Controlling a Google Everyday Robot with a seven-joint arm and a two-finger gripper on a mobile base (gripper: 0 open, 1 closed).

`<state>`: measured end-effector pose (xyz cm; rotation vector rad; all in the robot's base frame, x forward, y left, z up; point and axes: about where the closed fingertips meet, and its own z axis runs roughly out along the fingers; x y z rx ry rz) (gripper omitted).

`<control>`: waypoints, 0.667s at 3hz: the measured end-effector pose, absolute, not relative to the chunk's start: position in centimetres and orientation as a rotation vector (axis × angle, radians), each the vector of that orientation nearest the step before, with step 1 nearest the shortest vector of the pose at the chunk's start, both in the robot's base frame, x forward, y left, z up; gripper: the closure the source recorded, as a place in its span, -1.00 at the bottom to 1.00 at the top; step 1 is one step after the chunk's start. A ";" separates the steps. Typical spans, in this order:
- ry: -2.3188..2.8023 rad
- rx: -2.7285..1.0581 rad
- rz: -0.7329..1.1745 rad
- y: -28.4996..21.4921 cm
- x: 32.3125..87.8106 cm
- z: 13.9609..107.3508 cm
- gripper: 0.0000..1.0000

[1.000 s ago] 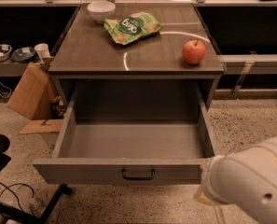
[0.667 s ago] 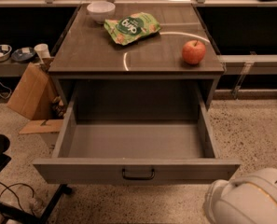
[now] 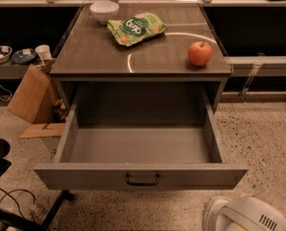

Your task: Close top drawer

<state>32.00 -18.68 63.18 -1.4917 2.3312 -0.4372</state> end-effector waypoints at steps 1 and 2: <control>2.283 -1.428 -0.435 -18.1 34.7 62.9 1.00; 2.244 -1.393 -0.408 -17.4 37.7 62.2 1.00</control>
Offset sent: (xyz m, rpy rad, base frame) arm 0.1040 0.0282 -0.0500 0.1352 -0.1558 -0.0035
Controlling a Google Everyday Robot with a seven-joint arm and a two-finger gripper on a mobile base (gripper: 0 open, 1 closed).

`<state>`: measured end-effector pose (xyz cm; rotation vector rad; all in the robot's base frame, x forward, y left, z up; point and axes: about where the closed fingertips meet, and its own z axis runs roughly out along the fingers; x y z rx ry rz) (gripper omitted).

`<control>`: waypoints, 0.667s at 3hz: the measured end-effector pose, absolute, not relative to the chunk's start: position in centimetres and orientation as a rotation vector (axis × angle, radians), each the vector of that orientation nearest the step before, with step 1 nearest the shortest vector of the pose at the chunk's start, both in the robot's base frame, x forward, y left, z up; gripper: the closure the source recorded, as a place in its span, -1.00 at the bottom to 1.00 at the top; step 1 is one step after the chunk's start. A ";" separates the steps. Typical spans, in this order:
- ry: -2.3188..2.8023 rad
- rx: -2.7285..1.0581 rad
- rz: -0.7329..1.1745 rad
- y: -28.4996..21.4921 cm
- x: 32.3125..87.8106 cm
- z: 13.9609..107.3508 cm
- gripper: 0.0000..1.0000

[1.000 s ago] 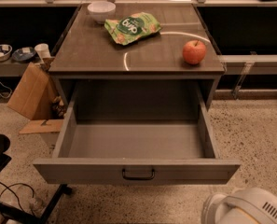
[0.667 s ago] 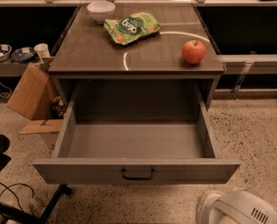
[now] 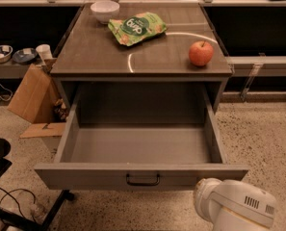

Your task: Close top drawer

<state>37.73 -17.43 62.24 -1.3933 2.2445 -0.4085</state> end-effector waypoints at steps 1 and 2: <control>2.215 -1.384 -0.383 -16.6 40.3 61.3 1.00; 2.192 -1.389 -0.368 -15.9 42.4 60.5 1.00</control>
Offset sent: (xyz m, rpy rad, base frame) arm 0.0752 0.0274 -0.0435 0.0632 -0.0387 0.0515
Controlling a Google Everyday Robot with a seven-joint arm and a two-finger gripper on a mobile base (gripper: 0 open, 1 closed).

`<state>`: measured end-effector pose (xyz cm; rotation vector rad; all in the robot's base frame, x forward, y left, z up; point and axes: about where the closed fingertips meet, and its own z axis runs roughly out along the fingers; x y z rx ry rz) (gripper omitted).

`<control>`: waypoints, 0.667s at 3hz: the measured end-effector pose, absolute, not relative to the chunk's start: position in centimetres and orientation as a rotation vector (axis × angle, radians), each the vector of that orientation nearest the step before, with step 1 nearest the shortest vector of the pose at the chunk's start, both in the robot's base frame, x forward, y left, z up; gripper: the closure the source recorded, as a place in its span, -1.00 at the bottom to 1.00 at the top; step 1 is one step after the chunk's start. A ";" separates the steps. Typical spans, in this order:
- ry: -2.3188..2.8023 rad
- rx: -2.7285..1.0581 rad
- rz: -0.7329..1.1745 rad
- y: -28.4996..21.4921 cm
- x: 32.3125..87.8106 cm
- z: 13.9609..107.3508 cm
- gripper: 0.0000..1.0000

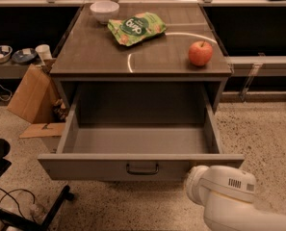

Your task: Close top drawer

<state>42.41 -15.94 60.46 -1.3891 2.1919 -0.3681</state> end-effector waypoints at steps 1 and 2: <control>2.160 -1.414 -0.373 -15.3 44.7 60.0 1.00; 2.129 -1.446 -0.393 -15.1 46.3 60.3 1.00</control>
Offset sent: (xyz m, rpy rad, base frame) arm 0.0607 0.0090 -0.0015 -0.0454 -0.0385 0.0876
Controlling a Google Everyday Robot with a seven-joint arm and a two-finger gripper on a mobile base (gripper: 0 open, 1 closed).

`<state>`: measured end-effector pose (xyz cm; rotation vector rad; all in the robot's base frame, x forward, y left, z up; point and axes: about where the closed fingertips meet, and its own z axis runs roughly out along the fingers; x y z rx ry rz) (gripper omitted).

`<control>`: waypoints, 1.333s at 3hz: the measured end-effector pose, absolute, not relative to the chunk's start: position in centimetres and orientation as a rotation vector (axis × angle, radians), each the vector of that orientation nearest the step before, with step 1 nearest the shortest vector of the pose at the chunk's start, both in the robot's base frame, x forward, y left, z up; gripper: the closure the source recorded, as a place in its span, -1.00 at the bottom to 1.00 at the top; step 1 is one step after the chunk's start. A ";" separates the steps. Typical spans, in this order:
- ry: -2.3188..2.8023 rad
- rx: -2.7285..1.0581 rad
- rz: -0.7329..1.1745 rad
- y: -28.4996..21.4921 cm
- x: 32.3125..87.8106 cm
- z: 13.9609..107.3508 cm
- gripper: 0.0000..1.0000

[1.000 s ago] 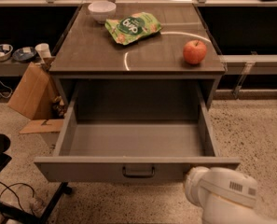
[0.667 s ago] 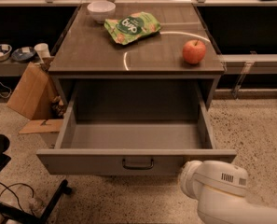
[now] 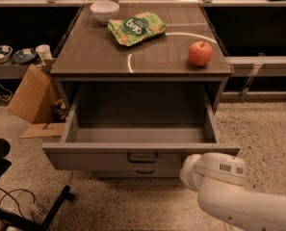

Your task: Close top drawer

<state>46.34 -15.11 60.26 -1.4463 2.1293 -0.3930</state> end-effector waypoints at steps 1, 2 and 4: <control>2.109 -1.473 -0.419 -15.7 48.7 61.0 1.00; 2.086 -1.500 -0.454 -16.9 52.1 62.4 1.00; 2.046 -1.562 -0.462 -17.4 60.5 65.0 1.00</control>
Offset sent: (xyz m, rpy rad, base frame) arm 0.1114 -0.0422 0.0516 -0.0933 -0.0388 0.0681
